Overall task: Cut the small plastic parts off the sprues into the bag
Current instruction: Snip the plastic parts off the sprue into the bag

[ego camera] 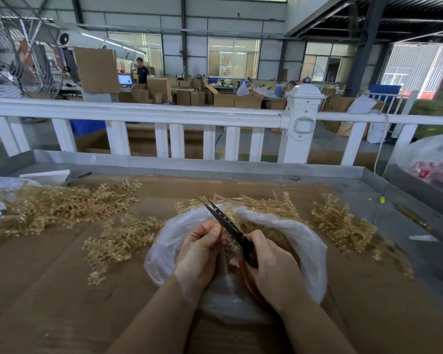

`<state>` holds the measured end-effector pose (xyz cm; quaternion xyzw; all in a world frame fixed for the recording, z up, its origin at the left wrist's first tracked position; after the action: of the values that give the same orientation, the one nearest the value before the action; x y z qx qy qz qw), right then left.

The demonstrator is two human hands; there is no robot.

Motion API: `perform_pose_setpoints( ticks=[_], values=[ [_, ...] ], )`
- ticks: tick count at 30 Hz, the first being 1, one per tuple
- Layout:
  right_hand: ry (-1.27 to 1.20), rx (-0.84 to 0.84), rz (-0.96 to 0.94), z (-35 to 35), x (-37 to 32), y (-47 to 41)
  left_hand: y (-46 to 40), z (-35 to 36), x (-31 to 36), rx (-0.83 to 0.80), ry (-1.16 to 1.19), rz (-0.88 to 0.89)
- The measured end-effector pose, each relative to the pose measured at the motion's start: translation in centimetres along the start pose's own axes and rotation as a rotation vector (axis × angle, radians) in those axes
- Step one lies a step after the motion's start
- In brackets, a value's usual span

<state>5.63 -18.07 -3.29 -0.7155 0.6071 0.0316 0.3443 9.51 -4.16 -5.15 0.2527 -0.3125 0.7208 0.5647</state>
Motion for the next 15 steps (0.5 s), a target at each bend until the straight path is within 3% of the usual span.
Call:
perform_pose_setpoints(
  ticks=[8,15],
  values=[
    [-0.008,0.069,-0.002,-0.17,-0.03,0.19,0.15,-0.01,-0.02,0.015,-0.001,0.031],
    [-0.05,0.064,0.01,-0.25,0.33,0.05,0.25,0.14,-0.18,-0.04,-0.135,0.04]
  ],
)
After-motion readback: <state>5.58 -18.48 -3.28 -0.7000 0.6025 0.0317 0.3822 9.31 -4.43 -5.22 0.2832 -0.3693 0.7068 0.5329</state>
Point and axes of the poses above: each hand's wrist, its own y-axis away from the middle knuckle, its own z-axis out of the palm, x = y × z, the point moved 3 cm from there along -y, towards the middle knuckle, and after that the axes turned 14 degrees about z, right-handed, at the moved point
